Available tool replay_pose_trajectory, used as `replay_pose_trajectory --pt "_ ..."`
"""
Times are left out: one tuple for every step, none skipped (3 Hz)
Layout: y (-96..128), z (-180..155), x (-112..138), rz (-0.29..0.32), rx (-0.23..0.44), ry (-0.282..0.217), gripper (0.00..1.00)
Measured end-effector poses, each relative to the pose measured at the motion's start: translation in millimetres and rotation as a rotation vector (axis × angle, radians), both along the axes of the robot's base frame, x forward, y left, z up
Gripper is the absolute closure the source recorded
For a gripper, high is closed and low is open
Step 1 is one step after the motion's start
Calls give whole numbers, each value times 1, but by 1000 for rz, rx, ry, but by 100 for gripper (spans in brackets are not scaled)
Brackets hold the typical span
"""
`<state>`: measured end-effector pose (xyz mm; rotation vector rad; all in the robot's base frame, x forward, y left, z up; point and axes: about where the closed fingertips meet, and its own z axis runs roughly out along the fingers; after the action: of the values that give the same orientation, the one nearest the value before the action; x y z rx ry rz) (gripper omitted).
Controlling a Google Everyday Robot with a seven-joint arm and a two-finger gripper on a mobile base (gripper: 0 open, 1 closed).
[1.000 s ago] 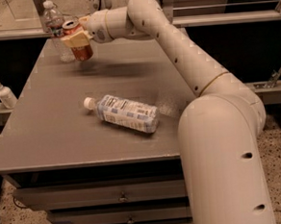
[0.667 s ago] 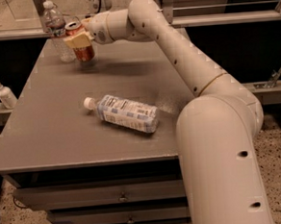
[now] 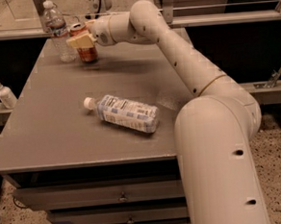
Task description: Move coke can near water bottle
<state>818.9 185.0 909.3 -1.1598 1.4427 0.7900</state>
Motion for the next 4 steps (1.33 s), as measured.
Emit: replay_pose_trajectory --pt "-2 -4 2 -9 3 11 0" --pt "-6 -7 3 -14 4 19 0" --pt "-27 -10 3 -27 -9 21 0" --pt "-78 -9 7 -66 -22 0 0"
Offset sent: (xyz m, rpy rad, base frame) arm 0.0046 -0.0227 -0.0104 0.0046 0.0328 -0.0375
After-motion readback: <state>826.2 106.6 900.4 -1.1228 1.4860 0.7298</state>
